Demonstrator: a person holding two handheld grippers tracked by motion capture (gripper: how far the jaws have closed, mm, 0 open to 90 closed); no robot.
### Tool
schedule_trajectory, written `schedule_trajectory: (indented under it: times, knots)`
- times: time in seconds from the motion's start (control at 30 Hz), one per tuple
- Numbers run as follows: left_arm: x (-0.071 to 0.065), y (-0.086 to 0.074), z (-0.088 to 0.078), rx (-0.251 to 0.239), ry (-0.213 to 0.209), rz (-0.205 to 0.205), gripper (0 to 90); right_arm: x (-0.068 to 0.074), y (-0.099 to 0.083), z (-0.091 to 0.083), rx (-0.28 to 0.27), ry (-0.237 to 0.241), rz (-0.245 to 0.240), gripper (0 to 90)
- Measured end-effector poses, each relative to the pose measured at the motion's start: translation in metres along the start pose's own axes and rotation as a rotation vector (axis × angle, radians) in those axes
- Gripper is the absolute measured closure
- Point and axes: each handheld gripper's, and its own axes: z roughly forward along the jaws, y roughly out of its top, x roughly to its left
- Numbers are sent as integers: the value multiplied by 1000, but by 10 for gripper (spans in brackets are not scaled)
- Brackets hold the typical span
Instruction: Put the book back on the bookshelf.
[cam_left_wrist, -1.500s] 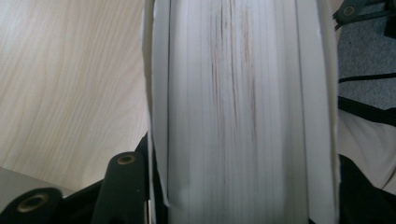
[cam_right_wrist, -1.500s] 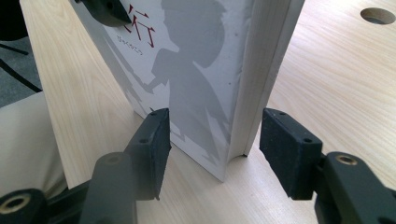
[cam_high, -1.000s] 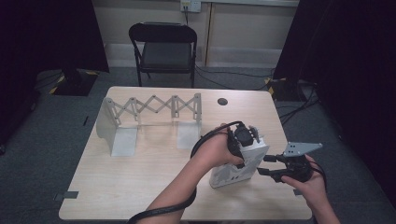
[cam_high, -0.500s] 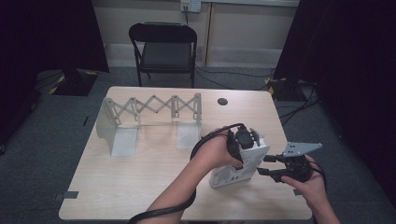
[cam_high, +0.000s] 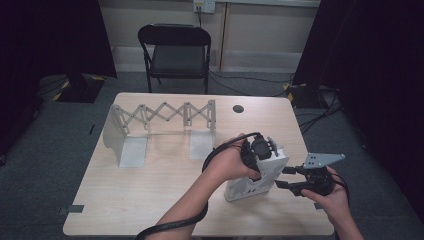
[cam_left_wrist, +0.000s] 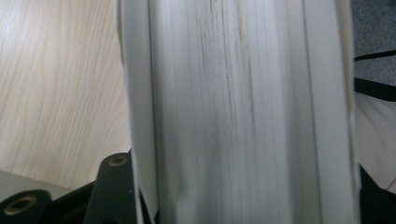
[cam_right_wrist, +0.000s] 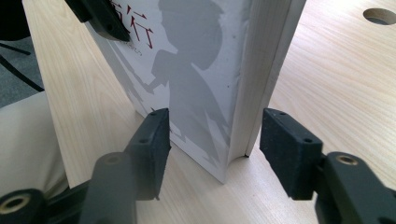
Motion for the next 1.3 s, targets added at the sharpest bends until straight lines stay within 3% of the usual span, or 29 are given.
schedule_trajectory:
  times: [0.2, 0.27, 0.37, 0.4, 0.5, 0.53, 0.63, 0.67, 0.73, 0.87, 0.97, 1.0, 1.17, 1.3]
  knots:
    - [-2, -1, 0, -3, 12, -27, 477, 0, -2, 2, -1, -3, -1, 377]
    - [-2, -1, -1, -13, 9, -77, 488, -1, -5, 4, 2, -17, 7, 306]
    - [-1, -2, -1, -11, 6, -73, 490, -2, -8, 6, 5, -15, 15, 262]
    - [1, -3, -2, -27, 8, -96, 499, -2, -10, 6, 9, -22, 16, 237]
    - [1, -3, -4, -18, 6, -87, 510, -3, -13, 7, 5, -25, 21, 221]
    - [2, -4, -5, -18, 4, -115, 511, -3, -17, 10, 4, -19, 34, 205]
    - [3, -5, -6, -9, 2, -113, 512, -3, -20, 12, 6, -6, 47, 192]
    - [2, -5, -7, -7, 2, -130, 512, -3, -24, 16, 12, -8, 49, 165]
    - [2, -5, -9, -1, 5, -116, 512, -3, -25, 17, 18, -12, 48, 161]
    - [2, -6, -12, -1, 7, -138, 511, 0, -35, 24, 31, -8, 35, 143]
    - [3, -8, -14, 3, 1, -130, 512, 1, -40, 29, 47, -13, 35, 140]
    - [3, -8, -14, 3, 0, -152, 512, 1, -42, 30, 49, -21, 37, 140]
    - [5, -10, -17, 9, 2, -143, 512, 2, -52, 37, 72, -38, 36, 140]
    - [7, -14, -23, 11, 4, -159, 512, 2, -56, 40, 85, -48, 36, 140]
